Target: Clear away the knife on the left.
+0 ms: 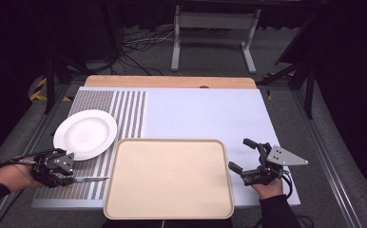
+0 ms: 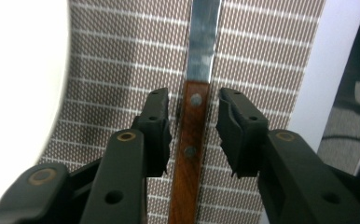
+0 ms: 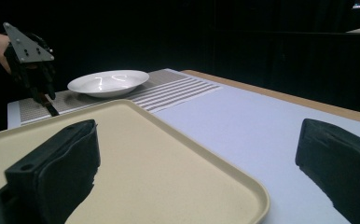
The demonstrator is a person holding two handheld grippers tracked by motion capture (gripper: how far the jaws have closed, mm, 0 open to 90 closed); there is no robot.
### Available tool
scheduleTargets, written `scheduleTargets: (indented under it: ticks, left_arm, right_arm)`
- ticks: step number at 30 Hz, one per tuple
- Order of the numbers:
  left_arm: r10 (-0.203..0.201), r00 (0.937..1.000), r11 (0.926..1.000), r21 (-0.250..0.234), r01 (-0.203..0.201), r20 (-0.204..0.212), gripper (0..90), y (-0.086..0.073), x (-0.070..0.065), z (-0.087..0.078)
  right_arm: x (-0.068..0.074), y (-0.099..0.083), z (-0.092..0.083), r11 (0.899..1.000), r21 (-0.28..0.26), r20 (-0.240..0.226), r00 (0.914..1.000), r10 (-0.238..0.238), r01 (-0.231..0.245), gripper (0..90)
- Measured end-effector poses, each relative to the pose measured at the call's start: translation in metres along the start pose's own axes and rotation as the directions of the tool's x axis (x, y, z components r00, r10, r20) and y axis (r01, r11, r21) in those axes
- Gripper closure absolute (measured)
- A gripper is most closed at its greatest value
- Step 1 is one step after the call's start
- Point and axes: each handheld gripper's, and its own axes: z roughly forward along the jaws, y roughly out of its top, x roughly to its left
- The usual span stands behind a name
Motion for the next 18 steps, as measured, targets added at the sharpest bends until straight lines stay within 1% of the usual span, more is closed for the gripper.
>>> scheduleTargets:
  ticks: [1,2,3,4,5,6,7,8,11,13,14,15,16,18]
  left_arm:
    - [-0.003,1.0,0.9999,0.012,0.003,0.001,66.9,-0.0002,-0.0001,0.0005]
    - [0.006,1.0,0.9998,0.02,-0.006,0.005,68.3,0.0002,-0.0001,0.0016]
    - [0.004,1.0,0.9993,0.037,-0.004,0.003,69.0,0.0007,-0.0008,0.0025]
    - [0.011,0.9999,0.9981,0.061,-0.011,0.008,69.5,0.0016,-0.001,0.0044]
    - [0.035,0.9993,0.9973,0.065,-0.036,0.013,70.9,0.0028,0.0003,0.0043]
    - [0.028,0.9996,0.9961,0.083,-0.028,0.003,73.3,0.0033,-0.0006,0.0038]
    - [0.038,0.9993,0.9952,0.09,-0.038,0.004,75.8,0.004,-0.0006,0.0041]
    - [0.056,0.9984,0.9937,0.097,-0.056,0.007,76.3,0.0047,-0.0005,0.0041]
    - [0.076,0.9971,0.9921,0.099,-0.077,0.007,77.1,0.0059,-0.0005,0.0047]
    - [0.079,0.9969,0.9905,0.113,-0.079,0.007,77.2,0.0066,-0.0006,0.004]
    - [0.076,0.9971,0.9911,0.109,-0.076,0.009,77.2,0.0065,-0.0004,0.0043]
    - [0.063,0.998,0.9926,0.103,-0.064,0.008,77.2,0.006,-0.0007,0.0046]
    - [0.072,0.9973,0.9916,0.107,-0.073,0.009,77.3,0.0062,-0.0005,0.0044]
    - [0.075,0.9971,0.9913,0.108,-0.075,0.007,77.3,0.0065,-0.0007,0.0044]
  right_arm:
    - [0.0003,0.0,-0.0001,1.0,0.002,0.0,1.0,0.003,-0.003,0.5]
    - [0.0004,-0.0001,0.0002,1.0,0.003,-0.003,1.0,0.001,-0.001,0.5]
    - [0.0004,-0.0002,0.0003,1.0,0.005,-0.005,1.0,-0.001,0.001,0.5]
    - [0.0005,-0.0003,0.0004,1.0,0.005,-0.006,1.0,0.001,-0.001,0.5]
    - [0.0004,-0.0004,0.0003,1.0,0.005,-0.005,1.0,0.001,-0.001,0.5]
    - [0.0003,-0.0005,0.0005,1.0,0.004,-0.005,1.0,0.001,-0.001,0.5]
    - [0.0004,-0.0004,0.0004,1.0,0.005,-0.007,1.0,0.002,-0.002,0.5]
    - [0.0006,-0.0005,0.0004,1.0,0.004,-0.009,1.0,0.002,-0.002,0.5]
    - [0.0007,-0.0006,0.0002,1.0,0.004,-0.009,1.0,0.001,-0.001,0.5]
    - [0.0003,-0.0007,-0.0001,1.0,0.003,-0.011,0.9999,0.0,0.0,0.5]
    - [0.0003,-0.0007,-0.0002,1.0,0.002,-0.012,0.9999,0.001,-0.001,0.5]
    - [0.0001,-0.0008,-0.0003,1.0,0.002,-0.013,0.9999,0.0,0.0,0.5]
    - [-0.0001,-0.0007,-0.0003,1.0,0.003,-0.017,0.9999,0.001,-0.001,0.5]
    - [-0.0004,-0.0005,-0.001,1.0,-0.002,-0.021,0.9998,0.005,-0.005,0.5]
